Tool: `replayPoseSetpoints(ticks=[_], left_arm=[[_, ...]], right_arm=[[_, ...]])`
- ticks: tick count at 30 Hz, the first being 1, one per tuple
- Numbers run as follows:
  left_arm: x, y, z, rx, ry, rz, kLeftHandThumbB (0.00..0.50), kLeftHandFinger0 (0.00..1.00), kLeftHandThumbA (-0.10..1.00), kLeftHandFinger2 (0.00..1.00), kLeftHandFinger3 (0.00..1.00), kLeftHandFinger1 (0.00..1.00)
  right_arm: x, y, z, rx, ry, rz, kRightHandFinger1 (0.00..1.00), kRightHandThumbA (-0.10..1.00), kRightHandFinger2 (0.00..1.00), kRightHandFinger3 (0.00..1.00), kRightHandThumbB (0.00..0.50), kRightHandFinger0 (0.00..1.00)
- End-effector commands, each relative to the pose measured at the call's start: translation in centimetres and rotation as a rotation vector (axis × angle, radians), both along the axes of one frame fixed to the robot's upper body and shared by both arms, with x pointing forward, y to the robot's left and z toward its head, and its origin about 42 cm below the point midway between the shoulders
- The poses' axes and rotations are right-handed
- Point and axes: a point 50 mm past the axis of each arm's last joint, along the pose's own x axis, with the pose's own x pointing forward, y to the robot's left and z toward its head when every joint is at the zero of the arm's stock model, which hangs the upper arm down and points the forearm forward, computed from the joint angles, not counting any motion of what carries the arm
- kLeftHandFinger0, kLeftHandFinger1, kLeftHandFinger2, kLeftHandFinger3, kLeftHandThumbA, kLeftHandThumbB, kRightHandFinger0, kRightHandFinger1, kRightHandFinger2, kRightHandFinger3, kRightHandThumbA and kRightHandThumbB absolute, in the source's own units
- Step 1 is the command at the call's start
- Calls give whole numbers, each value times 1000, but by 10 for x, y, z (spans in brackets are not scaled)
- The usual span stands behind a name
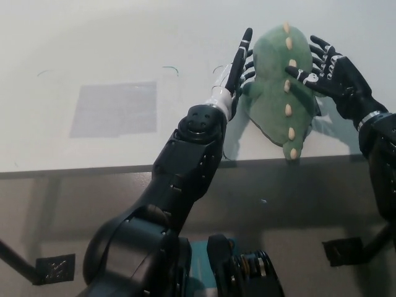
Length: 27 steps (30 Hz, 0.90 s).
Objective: Use both hands to pick up a dinasour on the right side and move it to the left side
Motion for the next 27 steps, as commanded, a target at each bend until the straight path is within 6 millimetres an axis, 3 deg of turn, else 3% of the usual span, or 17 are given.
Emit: replayPoseSetpoints(ticks=[1,5,6,10,12,13,14,17,20,21,23,26,27], left_arm=[[6,-13,32,19,-58,-50,410,1000,1000,1000,1000,1000],[4,-12,23,38,-43,-66,428,1000,1000,1000,1000,1000],[2,-12,13,36,-24,-67,439,1000,1000,1000,1000,1000],[-1,-10,0,48,-6,-72,427,1000,1000,1000,1000,1000],[-4,-7,-12,47,29,-60,451,1000,1000,1000,1000,1000],[-6,-5,-19,53,42,-54,435,1000,1000,1000,1000,1000],[-10,-2,-31,68,50,-50,444,1000,1000,1000,1000,1000],[-13,5,-44,82,66,-45,457,1000,1000,1000,1000,1000],[-16,14,-55,74,74,-32,431,1000,1000,1000,1000,1000],[-18,21,-62,71,78,-14,451,971,1000,1000,1000,1000],[-19,31,-69,69,83,16,457,945,1000,1000,1000,1000],[-20,61,-78,22,88,65,424,1000,1000,1000,1000,1000],[-20,47,-76,23,89,34,416,1000,1000,1000,1000,1000]], right_arm=[[9,16,28,-19,-88,24,1000,1000,1000,1000,236,1000],[10,21,16,-24,-66,28,1000,1000,1000,1000,238,1000],[8,27,3,-20,-29,23,1000,1000,1000,1000,255,1000],[5,35,-13,-4,0,18,1000,1000,1000,1000,281,1000],[3,40,-25,-4,26,24,1000,1000,1000,1000,291,1000],[2,43,-32,-3,42,24,1000,1000,1000,1000,303,1000],[-1,48,-45,-5,69,14,1000,1000,1000,1000,287,1000],[-4,56,-58,-8,114,-1,1000,1000,1000,1000,298,1000],[-7,66,-68,-4,135,-2,1000,1000,1000,1000,316,1000],[-9,76,-73,3,148,2,1000,1000,1000,1000,286,1000],[-10,88,-76,-14,154,12,1000,1000,1000,1000,276,1000],[-11,120,-82,-29,158,55,1000,1000,1000,1000,258,1000],[-14,107,-77,-44,138,39,1000,1000,1000,1000,251,1000]])
